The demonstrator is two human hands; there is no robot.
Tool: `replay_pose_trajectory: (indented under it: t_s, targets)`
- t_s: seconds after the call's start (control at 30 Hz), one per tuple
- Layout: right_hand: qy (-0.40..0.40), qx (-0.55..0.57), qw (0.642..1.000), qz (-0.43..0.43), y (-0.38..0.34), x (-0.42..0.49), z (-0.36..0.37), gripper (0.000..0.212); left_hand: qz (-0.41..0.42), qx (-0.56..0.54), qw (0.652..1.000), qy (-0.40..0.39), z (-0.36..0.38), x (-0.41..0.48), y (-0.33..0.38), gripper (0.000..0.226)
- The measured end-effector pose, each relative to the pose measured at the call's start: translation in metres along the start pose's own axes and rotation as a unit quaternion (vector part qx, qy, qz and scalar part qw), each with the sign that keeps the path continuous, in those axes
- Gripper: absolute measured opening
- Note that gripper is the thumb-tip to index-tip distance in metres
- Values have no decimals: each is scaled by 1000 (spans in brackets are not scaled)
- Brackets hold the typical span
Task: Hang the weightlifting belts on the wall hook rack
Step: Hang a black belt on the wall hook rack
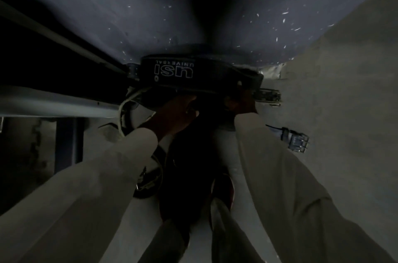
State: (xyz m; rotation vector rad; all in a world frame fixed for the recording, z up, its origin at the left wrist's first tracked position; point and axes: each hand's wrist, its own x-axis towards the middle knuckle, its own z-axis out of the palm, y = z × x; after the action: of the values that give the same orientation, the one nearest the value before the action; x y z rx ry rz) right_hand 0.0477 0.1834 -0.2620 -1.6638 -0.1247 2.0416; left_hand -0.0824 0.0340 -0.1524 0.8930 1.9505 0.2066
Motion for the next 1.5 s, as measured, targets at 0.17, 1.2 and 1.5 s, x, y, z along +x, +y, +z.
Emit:
replay_pose_trajectory:
  t_s: [0.17,1.2,1.5]
  targets:
    - [-123,8,992,3,-37,-112,31,25,32,-40,990,128,-49,-32,49,56]
    - [-270,-293,608,-687,-201,-824,136,20,534,-409,685,281,-363,-585,342,24]
    - [-295,-234,531,-759,-257,-913,146,14,593,-446,588,323,-374,-644,415,21]
